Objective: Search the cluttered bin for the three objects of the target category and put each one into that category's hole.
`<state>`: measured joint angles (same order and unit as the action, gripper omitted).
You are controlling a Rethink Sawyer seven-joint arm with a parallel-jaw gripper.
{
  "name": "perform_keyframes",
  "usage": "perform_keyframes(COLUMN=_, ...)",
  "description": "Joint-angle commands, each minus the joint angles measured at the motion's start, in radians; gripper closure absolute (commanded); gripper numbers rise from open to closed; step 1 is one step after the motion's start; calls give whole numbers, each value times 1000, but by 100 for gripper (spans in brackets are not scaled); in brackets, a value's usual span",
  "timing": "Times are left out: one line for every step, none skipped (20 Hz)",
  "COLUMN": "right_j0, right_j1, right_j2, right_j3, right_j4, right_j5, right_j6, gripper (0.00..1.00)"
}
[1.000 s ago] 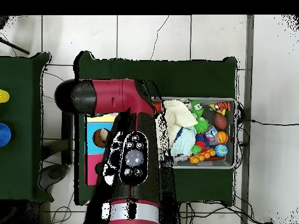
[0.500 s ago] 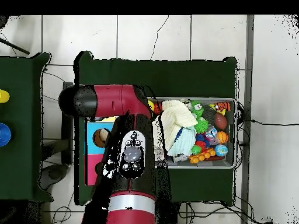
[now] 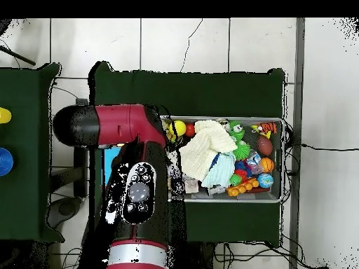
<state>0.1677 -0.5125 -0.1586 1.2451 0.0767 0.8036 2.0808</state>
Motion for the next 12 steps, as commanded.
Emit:
perform_keyframes(right_j0=32, right_j1=1, right_j2=-27, right_j3=37, right_j4=65, right_j5=159, right_j6=318, gripper=100)
perform_keyframes(right_j0=37, right_j1=-1, right_j2=-29, right_j3=41, right_j4=72, right_j5=158, right_j6=320, gripper=100)
perform_keyframes(right_j0=37, right_j1=-2, right_j2=-30, right_j3=46, right_j4=77, right_j5=152, right_j6=316, gripper=100)
perform_keyframes(right_j0=39, right_j1=1, right_j2=-32, right_j3=42, right_j4=81, right_j5=156, right_j6=317, gripper=100)
perform_keyframes(right_j0=41, right_j1=2, right_j2=-35, right_j3=41, right_j4=82, right_j5=154, right_j6=315, gripper=100)
perform_keyframes(right_j0=43, right_j1=7, right_j2=-37, right_j3=39, right_j4=86, right_j5=152, right_j6=316, gripper=100)
perform_keyframes(right_j0=46, right_j1=9, right_j2=-39, right_j3=43, right_j4=90, right_j5=144, right_j6=318, gripper=100)
perform_keyframes(right_j0=49, right_j1=13, right_j2=-40, right_j3=46, right_j4=94, right_j5=135, right_j6=319, gripper=100)
perform_keyframes(right_j0=52, right_j1=17, right_j2=-41, right_j3=50, right_j4=98, right_j5=126, right_j6=319, gripper=100)
perform_keyframes(right_j0=55, right_j1=21, right_j2=-43, right_j3=50, right_j4=102, right_j5=122, right_j6=321, gripper=100)
perform_keyframes(right_j0=59, right_j1=24, right_j2=-46, right_j3=51, right_j4=106, right_j5=118, right_j6=322, gripper=100)
perform_keyframes(right_j0=63, right_j1=26, right_j2=-49, right_j3=51, right_j4=107, right_j5=117, right_j6=325, gripper=100)
